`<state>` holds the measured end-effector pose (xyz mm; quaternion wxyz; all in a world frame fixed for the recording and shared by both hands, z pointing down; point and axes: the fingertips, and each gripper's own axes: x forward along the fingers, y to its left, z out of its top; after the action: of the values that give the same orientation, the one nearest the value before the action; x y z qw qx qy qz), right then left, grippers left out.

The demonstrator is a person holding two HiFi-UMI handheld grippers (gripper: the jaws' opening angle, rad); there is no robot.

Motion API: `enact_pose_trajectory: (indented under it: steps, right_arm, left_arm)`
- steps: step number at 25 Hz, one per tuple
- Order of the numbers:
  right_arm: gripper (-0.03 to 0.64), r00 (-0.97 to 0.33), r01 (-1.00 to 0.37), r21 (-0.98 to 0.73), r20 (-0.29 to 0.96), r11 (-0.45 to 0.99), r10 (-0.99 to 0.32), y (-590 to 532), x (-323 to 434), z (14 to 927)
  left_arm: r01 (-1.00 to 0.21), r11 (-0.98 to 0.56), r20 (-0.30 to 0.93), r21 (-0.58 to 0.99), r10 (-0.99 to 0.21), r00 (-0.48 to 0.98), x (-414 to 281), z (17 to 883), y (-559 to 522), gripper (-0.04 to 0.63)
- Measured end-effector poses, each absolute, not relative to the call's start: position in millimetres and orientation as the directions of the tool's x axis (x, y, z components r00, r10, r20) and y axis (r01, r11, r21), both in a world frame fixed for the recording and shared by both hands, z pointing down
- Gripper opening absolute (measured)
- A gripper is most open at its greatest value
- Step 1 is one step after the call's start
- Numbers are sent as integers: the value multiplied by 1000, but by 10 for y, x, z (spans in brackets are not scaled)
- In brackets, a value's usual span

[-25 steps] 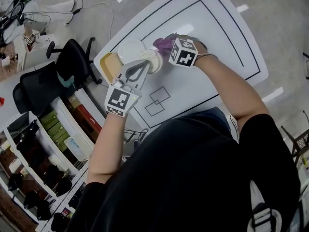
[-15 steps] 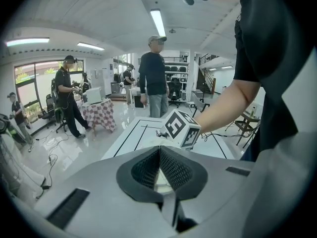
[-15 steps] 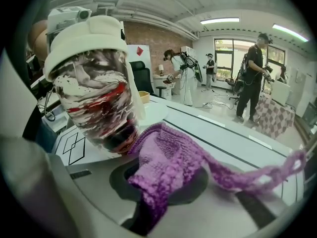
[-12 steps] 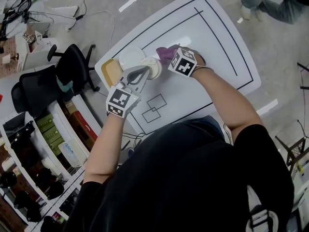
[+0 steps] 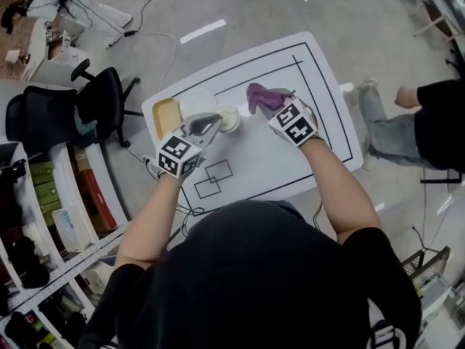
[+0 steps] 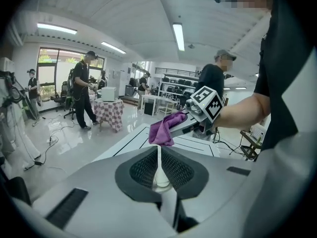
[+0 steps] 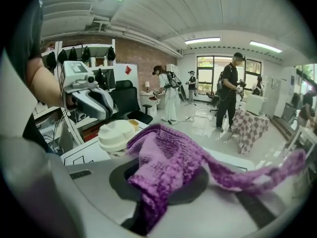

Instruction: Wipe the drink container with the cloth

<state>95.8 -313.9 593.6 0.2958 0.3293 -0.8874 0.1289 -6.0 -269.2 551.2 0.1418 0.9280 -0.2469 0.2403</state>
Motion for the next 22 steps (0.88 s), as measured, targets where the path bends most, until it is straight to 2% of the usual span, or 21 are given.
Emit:
enact_pose_trajectory:
  steps: [11, 22]
  right_arm:
    - [72, -635, -709, -15, 450, 705, -628, -2935, 1041, 4731]
    - [72, -655, -717, -27, 367, 696, -660, -2576, 1192, 4062]
  left_arm:
    - [-669, -726, 349, 157, -593, 725, -620, 4695, -2553, 28]
    - [-735, -660, 245, 155, -695, 676, -987, 4154, -2190, 28]
